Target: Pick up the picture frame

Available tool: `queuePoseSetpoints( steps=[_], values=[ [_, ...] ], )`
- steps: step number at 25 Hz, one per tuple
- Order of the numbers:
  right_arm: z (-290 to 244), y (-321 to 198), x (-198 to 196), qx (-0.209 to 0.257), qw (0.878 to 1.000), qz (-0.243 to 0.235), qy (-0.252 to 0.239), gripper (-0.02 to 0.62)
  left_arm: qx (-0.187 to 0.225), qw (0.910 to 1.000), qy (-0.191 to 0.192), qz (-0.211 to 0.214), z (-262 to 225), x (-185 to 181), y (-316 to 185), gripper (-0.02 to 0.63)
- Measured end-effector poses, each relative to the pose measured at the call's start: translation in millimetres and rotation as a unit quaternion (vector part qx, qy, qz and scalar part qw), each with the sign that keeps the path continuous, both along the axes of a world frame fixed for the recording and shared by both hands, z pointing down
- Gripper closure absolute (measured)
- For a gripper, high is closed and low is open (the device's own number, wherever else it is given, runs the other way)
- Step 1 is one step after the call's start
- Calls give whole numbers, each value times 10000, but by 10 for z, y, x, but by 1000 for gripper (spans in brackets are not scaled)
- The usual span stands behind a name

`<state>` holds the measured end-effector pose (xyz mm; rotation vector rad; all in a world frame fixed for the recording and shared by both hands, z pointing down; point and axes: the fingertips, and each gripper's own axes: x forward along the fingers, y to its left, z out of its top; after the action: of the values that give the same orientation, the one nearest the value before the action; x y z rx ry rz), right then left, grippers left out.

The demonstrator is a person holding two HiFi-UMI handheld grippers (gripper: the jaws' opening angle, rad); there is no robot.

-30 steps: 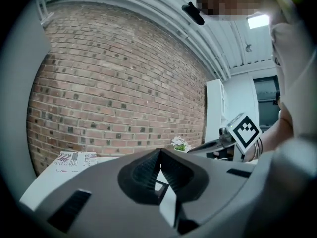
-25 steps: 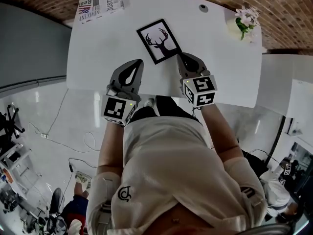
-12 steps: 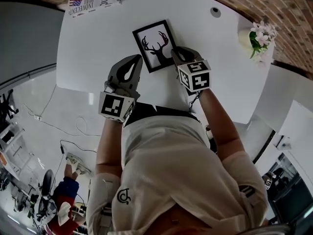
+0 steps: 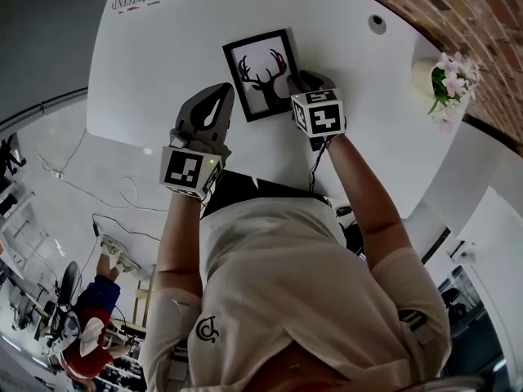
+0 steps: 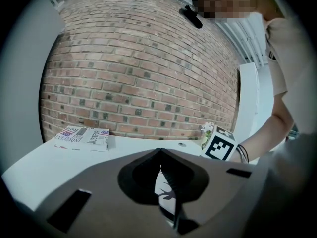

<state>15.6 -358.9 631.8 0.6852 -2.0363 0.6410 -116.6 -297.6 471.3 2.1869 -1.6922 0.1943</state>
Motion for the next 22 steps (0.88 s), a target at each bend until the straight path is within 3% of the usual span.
queuePoseSetpoints(
  steps=[9,13,22],
  values=[
    [19,23,-19,-19,9999,107,129,502,-96,9998,-62,139,110,126,138,592],
    [15,74,11,6,9990,299,331,503,152,9993,-213,280,-27,129,162,592],
    [-19,455,183,-75,9950,877,476,512,468,9978,-5,461,-241,109,498,592]
  ],
)
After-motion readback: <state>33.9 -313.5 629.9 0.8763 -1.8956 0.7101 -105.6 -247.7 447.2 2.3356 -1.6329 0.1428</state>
